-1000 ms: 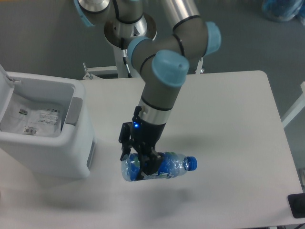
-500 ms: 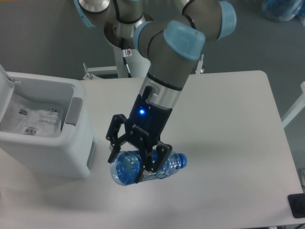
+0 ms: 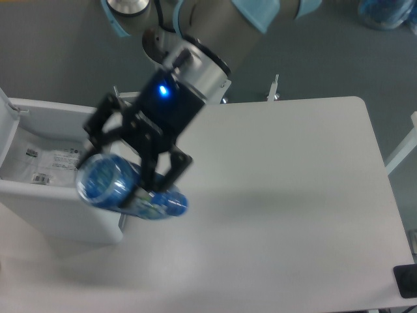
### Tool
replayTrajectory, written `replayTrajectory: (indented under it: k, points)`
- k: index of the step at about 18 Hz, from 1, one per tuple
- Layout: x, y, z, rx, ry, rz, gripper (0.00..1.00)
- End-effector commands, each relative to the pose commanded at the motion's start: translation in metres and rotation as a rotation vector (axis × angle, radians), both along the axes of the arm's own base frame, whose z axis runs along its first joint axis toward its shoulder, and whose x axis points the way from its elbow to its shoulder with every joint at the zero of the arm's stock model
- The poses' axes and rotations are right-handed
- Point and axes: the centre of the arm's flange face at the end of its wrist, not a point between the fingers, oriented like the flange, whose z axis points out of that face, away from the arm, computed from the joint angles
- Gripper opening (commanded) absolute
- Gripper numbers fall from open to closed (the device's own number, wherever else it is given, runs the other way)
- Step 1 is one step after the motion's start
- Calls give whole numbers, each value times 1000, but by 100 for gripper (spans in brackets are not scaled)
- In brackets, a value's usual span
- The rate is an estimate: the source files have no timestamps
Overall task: Place the trash in the trash can
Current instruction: 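Carry the bottle over the trash bin and lower it inside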
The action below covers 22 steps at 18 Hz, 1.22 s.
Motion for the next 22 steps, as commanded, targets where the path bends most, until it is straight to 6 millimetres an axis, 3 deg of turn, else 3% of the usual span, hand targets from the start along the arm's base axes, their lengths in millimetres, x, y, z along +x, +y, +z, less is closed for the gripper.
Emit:
replayTrajectory:
  k: [6, 10, 18, 20, 22]
  points:
    - [40, -21, 7, 65, -64, -92, 82]
    - [60, -24, -4, 63, -99, -129, 79]
    - [115, -6, -39, 24, -150, -235, 80]
    - [119, -6, -50, 8, -166, -239, 85]
    - [123, -6, -61, 13, -154, -252, 98]
